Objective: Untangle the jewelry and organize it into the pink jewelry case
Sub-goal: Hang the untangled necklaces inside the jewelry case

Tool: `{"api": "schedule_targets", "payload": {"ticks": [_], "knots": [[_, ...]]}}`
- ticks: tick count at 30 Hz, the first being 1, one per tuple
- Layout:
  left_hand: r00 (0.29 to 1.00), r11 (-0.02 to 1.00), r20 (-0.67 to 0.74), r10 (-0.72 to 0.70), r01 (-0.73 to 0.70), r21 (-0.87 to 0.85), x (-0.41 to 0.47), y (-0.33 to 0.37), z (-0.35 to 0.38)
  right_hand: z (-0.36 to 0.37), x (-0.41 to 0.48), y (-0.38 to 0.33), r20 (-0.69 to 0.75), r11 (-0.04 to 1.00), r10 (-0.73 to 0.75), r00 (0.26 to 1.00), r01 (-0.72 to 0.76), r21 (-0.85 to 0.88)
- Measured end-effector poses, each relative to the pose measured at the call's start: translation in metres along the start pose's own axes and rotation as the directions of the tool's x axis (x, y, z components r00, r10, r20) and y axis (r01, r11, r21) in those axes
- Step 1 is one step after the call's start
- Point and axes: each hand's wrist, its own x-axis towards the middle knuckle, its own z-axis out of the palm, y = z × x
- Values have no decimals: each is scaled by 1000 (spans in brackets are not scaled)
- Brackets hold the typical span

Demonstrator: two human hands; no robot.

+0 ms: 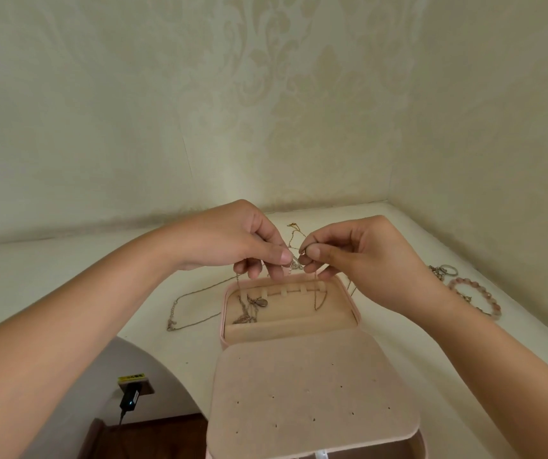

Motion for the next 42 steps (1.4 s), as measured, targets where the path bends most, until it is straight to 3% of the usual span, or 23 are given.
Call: {"api": "schedule_targets", "payload": {"ticks": [12, 23, 30, 42], "knots": [[1000, 994, 15, -27, 28, -105, 0, 0, 1, 7, -5, -3, -70, 983, -78, 994, 65, -169], [997, 995, -70, -16, 10, -96, -4, 2, 6, 7, -6, -6, -73, 977, -116, 991, 100, -189], [987, 979, -162, -11, -23, -204, -5, 2, 10, 5, -6, -8, -118, 972, -164, 979, 140, -186], [981, 975, -194, -1, -42, -217, -7, 4, 11, 6, -7, -8, -139, 961, -197, 970, 163, -225]]}}
